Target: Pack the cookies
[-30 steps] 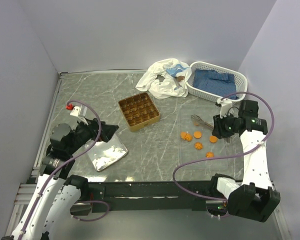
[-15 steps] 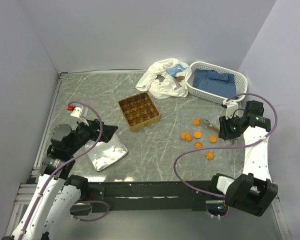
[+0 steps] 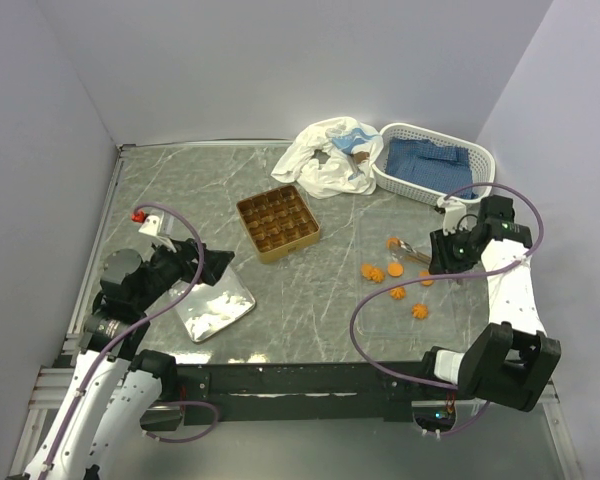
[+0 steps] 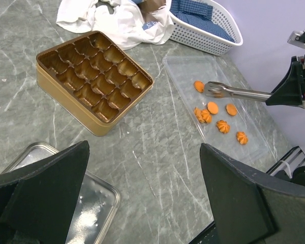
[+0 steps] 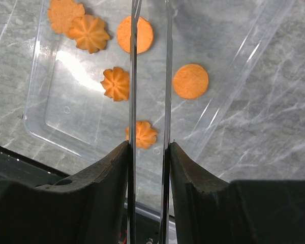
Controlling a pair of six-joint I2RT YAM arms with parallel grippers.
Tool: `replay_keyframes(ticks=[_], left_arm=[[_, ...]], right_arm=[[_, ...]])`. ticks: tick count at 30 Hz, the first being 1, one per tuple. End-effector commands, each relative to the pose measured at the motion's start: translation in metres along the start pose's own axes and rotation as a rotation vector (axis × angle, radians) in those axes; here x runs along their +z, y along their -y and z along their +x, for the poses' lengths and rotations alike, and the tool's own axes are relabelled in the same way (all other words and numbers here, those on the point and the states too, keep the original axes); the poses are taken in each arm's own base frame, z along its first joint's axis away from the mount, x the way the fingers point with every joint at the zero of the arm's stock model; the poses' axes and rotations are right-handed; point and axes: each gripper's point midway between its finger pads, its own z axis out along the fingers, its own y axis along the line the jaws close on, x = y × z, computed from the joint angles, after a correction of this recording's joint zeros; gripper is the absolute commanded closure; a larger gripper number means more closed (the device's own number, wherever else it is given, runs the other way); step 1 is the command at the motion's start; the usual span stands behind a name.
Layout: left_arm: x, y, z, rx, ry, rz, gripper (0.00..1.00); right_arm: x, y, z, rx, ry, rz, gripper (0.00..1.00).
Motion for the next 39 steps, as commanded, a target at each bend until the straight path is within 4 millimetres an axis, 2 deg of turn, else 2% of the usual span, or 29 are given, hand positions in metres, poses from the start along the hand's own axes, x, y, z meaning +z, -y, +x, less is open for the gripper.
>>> replay_keyframes(ticks=[1, 16, 27, 39], left_arm=[[-0.001, 0.001, -0.004, 0.024, 0.021, 0.011, 0.04], [-0.001, 0.000, -0.005, 0.023, 0.023, 0.016, 0.04], [-0.001, -0.001, -0.006, 0.021, 0.026, 0.014, 0.04], [0.000, -0.002, -0.006, 0.019, 0.023, 0.018, 0.04]], right_arm=[[-0.002, 0.007, -0.025, -0.024, 0.057, 0.049, 0.57], [-0.002, 0.013, -0.033, -0.032, 0.061, 0.114, 0.54], [0.015, 0.002, -0.040, -0.042, 0.039, 0.078, 0.52], [0.021, 0.006, -0.050, -0.050, 0.029, 0.118, 0.52]])
